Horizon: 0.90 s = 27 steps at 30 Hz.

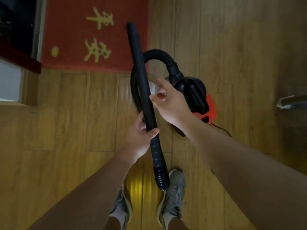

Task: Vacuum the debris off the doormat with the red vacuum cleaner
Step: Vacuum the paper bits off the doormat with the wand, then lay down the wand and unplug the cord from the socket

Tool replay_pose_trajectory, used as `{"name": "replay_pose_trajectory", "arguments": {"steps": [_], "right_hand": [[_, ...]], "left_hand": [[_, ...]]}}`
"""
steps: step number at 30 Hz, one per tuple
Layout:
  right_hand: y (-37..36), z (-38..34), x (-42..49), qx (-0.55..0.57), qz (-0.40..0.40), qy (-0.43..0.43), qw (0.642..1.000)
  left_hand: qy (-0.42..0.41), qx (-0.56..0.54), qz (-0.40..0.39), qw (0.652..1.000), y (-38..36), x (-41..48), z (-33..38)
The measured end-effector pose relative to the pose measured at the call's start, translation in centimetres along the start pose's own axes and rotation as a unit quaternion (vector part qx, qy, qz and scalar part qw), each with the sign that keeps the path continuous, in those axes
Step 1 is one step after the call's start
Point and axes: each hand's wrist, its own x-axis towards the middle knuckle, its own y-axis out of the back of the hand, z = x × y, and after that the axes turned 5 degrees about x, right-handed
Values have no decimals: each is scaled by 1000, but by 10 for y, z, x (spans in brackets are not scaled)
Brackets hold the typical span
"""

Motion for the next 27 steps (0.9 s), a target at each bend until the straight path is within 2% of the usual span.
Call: {"name": "replay_pose_trajectory", "arguments": {"steps": [5,11,18,27], "right_hand": [[40,51,-56,-42,39,-28,998],[66,123,-86,-93,38,-141,985],[72,185,-74,-125,23,-171,977],[68,213,-60,-149,-16,-176,973]], "left_hand": [[8,18,23,1000,-15,-3,-11],[4,54,48,997,-43,1,-22],[1,58,85,995,-78,15,-37],[40,57,117,991,-76,31,-53]]}}
